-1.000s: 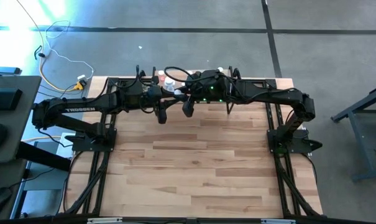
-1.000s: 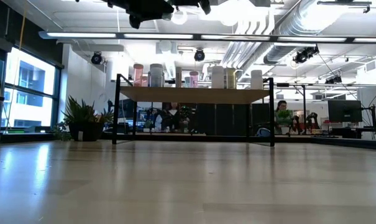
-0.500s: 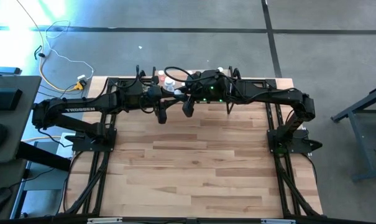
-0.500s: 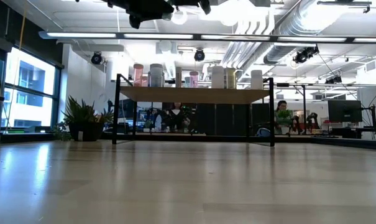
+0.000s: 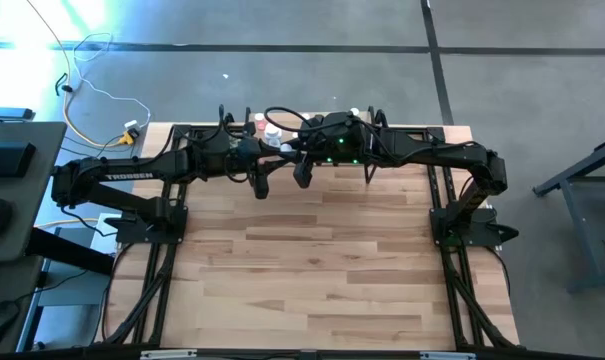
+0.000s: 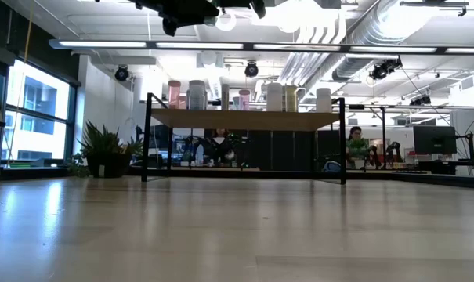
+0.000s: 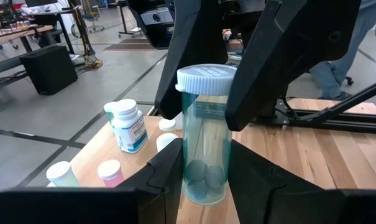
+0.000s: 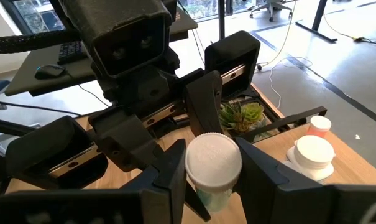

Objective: Pick and place medicine bottles onto shelf by color
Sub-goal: Put the green pill bottle on the shelf

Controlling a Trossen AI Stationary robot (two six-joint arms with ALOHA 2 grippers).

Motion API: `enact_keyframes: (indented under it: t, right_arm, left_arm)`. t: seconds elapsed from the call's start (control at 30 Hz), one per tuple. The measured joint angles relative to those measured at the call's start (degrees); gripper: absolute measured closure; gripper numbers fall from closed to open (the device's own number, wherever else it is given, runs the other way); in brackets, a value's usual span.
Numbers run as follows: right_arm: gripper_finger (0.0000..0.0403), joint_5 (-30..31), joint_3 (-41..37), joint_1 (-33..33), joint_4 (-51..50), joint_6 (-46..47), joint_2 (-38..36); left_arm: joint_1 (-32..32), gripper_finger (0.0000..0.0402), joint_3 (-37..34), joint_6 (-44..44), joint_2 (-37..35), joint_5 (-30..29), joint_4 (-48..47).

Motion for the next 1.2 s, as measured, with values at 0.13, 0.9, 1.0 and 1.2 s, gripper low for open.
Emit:
enact_keyframes:
  t: [0.13,0.9,1.0,1.2]
  right_arm:
    - [0.0304,0.1,0.0,0.0,-0.23,0.07,0.0]
    - [0.0304,3.58,0.11,-2.96,-3.78,-0.03,-2.29]
    - [0.0304,3.56,0.11,-4.21,-4.96,-0.07,-2.94]
    - [0.0304,3.54,0.11,-6.7,-7.27,-1.8,-4.06]
  left_arm:
    - [-0.02,0.0292,0.0,0.0,0.0,-0.19,-0.37]
    - [0.04,0.0165,0.0,1.03,0.0,-5.31,-1.7]
    - [0.04,0.0167,0.0,1.04,0.0,-6.76,-1.7]
    - [0.09,0.0168,0.0,3.67,0.0,-11.69,-1.35]
